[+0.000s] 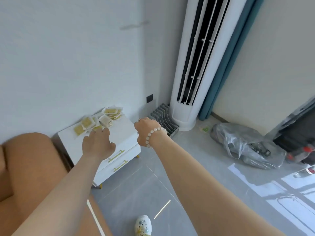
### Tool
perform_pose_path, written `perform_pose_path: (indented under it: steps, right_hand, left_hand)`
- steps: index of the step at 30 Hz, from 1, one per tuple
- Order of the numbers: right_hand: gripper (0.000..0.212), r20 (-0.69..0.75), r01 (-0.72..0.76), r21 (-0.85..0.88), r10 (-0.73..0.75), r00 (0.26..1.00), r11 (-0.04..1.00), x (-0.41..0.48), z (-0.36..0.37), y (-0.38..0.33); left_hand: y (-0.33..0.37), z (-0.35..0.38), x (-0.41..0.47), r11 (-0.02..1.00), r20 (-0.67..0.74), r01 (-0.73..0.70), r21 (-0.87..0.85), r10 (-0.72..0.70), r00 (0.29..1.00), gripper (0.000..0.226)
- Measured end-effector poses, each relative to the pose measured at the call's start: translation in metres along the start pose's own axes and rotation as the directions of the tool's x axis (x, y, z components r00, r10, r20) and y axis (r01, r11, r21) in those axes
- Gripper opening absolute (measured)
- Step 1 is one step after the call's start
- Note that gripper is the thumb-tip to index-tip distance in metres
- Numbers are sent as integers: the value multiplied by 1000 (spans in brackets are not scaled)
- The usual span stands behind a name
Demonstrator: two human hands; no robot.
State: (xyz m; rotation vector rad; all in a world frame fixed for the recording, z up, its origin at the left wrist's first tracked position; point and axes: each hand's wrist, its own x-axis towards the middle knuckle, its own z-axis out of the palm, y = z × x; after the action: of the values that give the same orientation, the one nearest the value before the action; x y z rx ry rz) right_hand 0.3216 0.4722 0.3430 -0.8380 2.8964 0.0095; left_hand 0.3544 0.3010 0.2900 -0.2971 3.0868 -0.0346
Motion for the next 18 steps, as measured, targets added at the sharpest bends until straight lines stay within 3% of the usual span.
perform_pose_path:
  steps: [7, 18]
  right_hand:
    - [29, 12, 56, -4, -56, 998, 998, 104, -2, -17]
    - [34, 101, 132, -20, -130, 986, 991, 207, 13, -41]
  left_hand:
    - [-49, 3, 83, 994, 9, 92, -57, -92, 996, 42]
    - [-107, 29, 143, 982, 120, 170, -80, -160, 980, 38]
